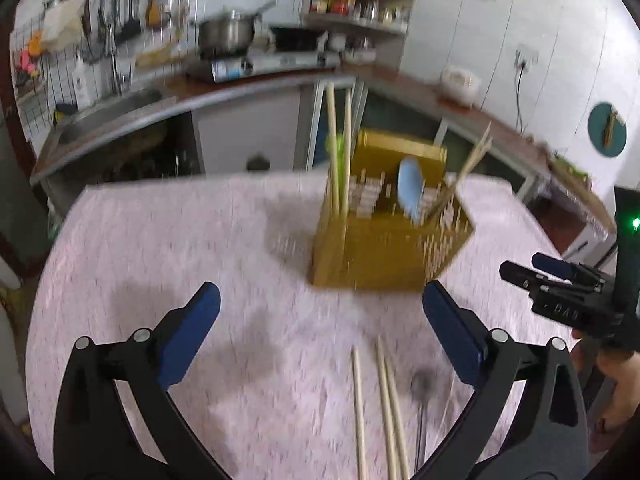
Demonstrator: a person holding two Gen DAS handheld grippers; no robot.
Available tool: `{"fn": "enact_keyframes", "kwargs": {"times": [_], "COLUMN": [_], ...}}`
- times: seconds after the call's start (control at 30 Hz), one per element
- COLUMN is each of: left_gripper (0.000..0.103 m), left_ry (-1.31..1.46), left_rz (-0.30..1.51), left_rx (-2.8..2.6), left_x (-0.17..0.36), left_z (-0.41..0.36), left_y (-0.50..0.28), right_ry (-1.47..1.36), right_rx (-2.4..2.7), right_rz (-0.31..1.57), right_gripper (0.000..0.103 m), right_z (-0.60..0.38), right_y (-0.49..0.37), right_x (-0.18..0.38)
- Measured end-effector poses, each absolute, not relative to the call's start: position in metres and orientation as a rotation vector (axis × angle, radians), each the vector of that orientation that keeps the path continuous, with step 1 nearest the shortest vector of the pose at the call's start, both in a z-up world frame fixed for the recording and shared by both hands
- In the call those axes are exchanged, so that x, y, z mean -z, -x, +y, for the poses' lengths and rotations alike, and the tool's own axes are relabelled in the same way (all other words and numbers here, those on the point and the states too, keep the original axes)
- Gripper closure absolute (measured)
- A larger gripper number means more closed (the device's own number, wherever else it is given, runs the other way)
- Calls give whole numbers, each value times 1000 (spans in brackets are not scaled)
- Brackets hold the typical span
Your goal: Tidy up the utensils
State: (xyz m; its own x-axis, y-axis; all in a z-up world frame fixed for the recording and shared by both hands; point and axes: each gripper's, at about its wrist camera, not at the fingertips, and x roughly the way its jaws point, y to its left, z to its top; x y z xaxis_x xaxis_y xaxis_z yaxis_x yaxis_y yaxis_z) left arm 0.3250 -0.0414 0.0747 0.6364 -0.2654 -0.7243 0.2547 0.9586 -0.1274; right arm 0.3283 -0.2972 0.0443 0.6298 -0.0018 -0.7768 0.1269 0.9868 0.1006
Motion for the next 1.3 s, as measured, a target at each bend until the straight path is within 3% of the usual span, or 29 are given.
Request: {"fn": "enact_keyframes", "kwargs": {"times": [0.43,0.5,0.57,0.63,0.67,0.9,0.97,1.03,1.2,1.3], "left_gripper": [6,11,24,31,35,47,59,63,71,83], "left_ry": [-63,-76,-89,-82,-69,-10,-19,-32,-80,-104], "left_rz": [1100,1114,1121,1136,1147,1160,1172,1183,1156,1152], "left_rx": [272,264,271,276,279,322,324,321,287,279], "left_x": [16,23,27,30,33,48,53,59,63,64], "left_z": [-51,-55,-59,-63,-64,-75,-79,-82,-94,-100], "left_y": [-310,-308,-306,-307,-308,-316,-318,-320,-322,-323], "right_ry": [-176,-193,-212,-230,-243,-297,-306,-308,-307,-292], "right_rx": [20,3,-15,-38,-52,-114,-123,-128,-117,-116], "right_rz": [1118,1140,1157,1173,1187,1227,1233,1237,1242,1246], "right_gripper": [28,29,30,43,45,65,70,75,81,86], "right_z": [-275,-273,-270,-268,-267,-257,-254,-251,-241,-233], "right_y": [-306,-303,-301,-301,-301,-303,-303,-306,-315,-321], "right_x": [23,28,33,37,40,53,55,57,62,64]}}
